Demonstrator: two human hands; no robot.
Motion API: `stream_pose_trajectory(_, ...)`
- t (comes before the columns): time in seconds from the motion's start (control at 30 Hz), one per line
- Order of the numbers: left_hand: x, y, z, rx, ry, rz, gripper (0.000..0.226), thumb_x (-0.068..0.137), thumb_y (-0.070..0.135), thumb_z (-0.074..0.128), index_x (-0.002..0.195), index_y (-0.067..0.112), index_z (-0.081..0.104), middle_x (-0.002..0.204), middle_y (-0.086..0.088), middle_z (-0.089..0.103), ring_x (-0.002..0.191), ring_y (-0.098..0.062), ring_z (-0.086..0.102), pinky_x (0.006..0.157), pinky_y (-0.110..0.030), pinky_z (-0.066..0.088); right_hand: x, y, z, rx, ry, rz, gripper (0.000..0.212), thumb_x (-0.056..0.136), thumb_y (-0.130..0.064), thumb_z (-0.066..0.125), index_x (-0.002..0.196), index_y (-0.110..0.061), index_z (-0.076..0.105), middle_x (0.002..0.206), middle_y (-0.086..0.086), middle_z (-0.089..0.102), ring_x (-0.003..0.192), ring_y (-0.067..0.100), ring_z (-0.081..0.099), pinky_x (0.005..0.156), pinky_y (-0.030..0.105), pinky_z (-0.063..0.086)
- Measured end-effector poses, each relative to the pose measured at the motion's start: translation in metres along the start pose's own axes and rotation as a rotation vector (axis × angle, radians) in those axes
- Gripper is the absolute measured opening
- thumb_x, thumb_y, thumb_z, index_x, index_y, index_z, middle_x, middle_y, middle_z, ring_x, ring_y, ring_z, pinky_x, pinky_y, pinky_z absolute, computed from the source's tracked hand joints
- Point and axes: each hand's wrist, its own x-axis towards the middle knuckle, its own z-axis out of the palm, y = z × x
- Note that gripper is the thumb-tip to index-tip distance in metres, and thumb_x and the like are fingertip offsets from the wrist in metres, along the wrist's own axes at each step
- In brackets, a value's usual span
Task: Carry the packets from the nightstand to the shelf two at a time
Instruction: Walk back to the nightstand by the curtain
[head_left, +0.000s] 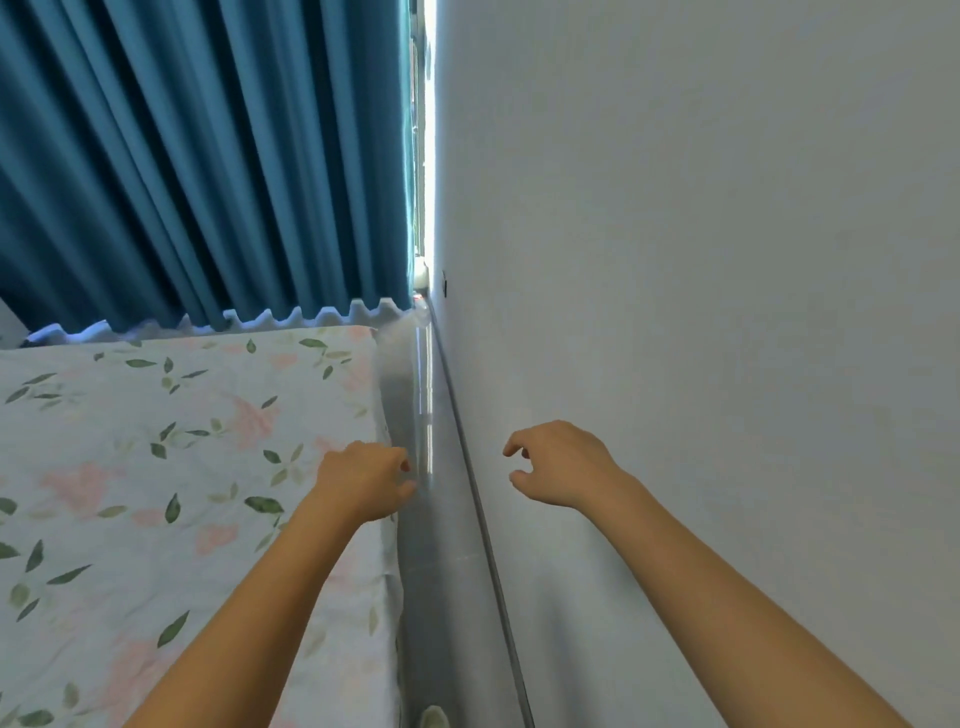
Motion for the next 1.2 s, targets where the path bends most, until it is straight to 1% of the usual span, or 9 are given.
stream_pose_trajectory(0.1, 0.056, -0.041, -0.039, 0.052, -0.051, -0.086, 0.045, 0.094, 0.053, 0.043, 0.132, 0.031, 0.051, 0.134, 0.003, 0.057, 0.121, -0.022, 0.052, 0.098, -0.040, 0.043, 0.083, -0.008, -0.032, 0.000, 0.000, -0.028, 0.038, 0.089, -0.029, 0.055, 0.127, -0.031, 0.059, 0.122, -0.004, 0.064, 0.113, 0.018, 0.059, 0.088, 0.032, 0.050)
stream_pose_trajectory(0.2, 0.107, -0.074, -0.074, 0.033, -0.026, -0.097, 0.046, 0.094, 0.053, 0.043, 0.134, 0.031, 0.051, 0.135, 0.001, 0.054, 0.121, -0.023, 0.052, 0.097, -0.039, 0.045, 0.154, -0.012, -0.056, 0.001, 0.004, -0.042, 0.039, 0.088, -0.030, 0.055, 0.127, -0.031, 0.059, 0.123, -0.002, 0.064, 0.112, 0.019, 0.059, 0.090, 0.033, 0.050)
stream_pose_trajectory(0.37, 0.194, -0.112, -0.107, -0.026, -0.012, -0.108, 0.046, 0.094, 0.053, 0.044, 0.133, 0.030, 0.052, 0.138, 0.000, 0.050, 0.121, -0.022, 0.052, 0.096, -0.038, 0.046, 0.263, -0.013, -0.079, -0.032, -0.069, -0.059, 0.038, 0.089, -0.032, 0.055, 0.127, -0.030, 0.059, 0.122, -0.001, 0.063, 0.110, 0.020, 0.060, 0.089, 0.034, 0.050)
stream_pose_trajectory(0.53, 0.294, -0.142, -0.128, -0.074, -0.008, -0.102, 0.043, 0.094, 0.050, 0.046, 0.130, 0.029, 0.055, 0.136, 0.001, 0.053, 0.118, -0.020, 0.055, 0.092, -0.033, 0.049, 0.378, 0.000, -0.099, -0.027, -0.087, -0.070, 0.038, 0.089, -0.033, 0.055, 0.126, -0.029, 0.059, 0.121, -0.002, 0.063, 0.107, 0.020, 0.061, 0.089, 0.035, 0.052)
stream_pose_trajectory(0.63, 0.368, -0.154, -0.157, -0.065, 0.014, -0.086, 0.041, 0.094, 0.048, 0.048, 0.129, 0.028, 0.056, 0.134, 0.001, 0.055, 0.117, -0.020, 0.054, 0.086, -0.030, 0.046, 0.452, 0.019, -0.116, -0.013, -0.091, -0.050, 0.038, 0.087, -0.033, 0.057, 0.125, -0.030, 0.059, 0.121, -0.003, 0.063, 0.108, 0.019, 0.060, 0.090, 0.034, 0.051)
stream_pose_trajectory(0.77, 0.470, -0.168, -0.209, -0.037, 0.097, -0.100, 0.041, 0.094, 0.048, 0.046, 0.129, 0.030, 0.056, 0.133, 0.003, 0.055, 0.121, -0.020, 0.052, 0.092, -0.034, 0.046, 0.558, 0.053, -0.164, 0.008, -0.028, 0.014, 0.038, 0.088, -0.036, 0.057, 0.126, -0.032, 0.058, 0.125, -0.005, 0.061, 0.113, 0.017, 0.058, 0.092, 0.032, 0.050)
stream_pose_trajectory(0.87, 0.531, -0.187, -0.238, -0.058, 0.136, -0.109, 0.039, 0.094, 0.048, 0.046, 0.127, 0.031, 0.058, 0.130, 0.003, 0.056, 0.118, -0.019, 0.054, 0.090, -0.033, 0.048, 0.631, 0.066, -0.201, 0.029, 0.008, 0.038, 0.039, 0.088, -0.037, 0.057, 0.127, -0.032, 0.057, 0.126, -0.005, 0.061, 0.114, 0.017, 0.057, 0.093, 0.033, 0.049)
stream_pose_trajectory(1.0, 0.597, -0.215, -0.262, -0.064, 0.137, -0.124, 0.037, 0.093, 0.049, 0.046, 0.124, 0.032, 0.060, 0.128, 0.005, 0.056, 0.116, -0.017, 0.054, 0.088, -0.033, 0.050, 0.710, 0.068, -0.226, 0.072, -0.004, 0.036, 0.038, 0.088, -0.035, 0.058, 0.125, -0.031, 0.058, 0.124, -0.005, 0.062, 0.113, 0.018, 0.058, 0.092, 0.033, 0.050)
stream_pose_trajectory(1.2, 0.693, -0.254, -0.290, -0.070, 0.101, -0.149, 0.038, 0.093, 0.048, 0.047, 0.125, 0.031, 0.059, 0.129, 0.004, 0.055, 0.120, -0.018, 0.052, 0.088, -0.033, 0.046, 0.819, 0.067, -0.239, 0.109, -0.033, 0.023, 0.035, 0.087, -0.036, 0.058, 0.123, -0.033, 0.060, 0.125, -0.007, 0.061, 0.115, 0.016, 0.057, 0.095, 0.031, 0.048)
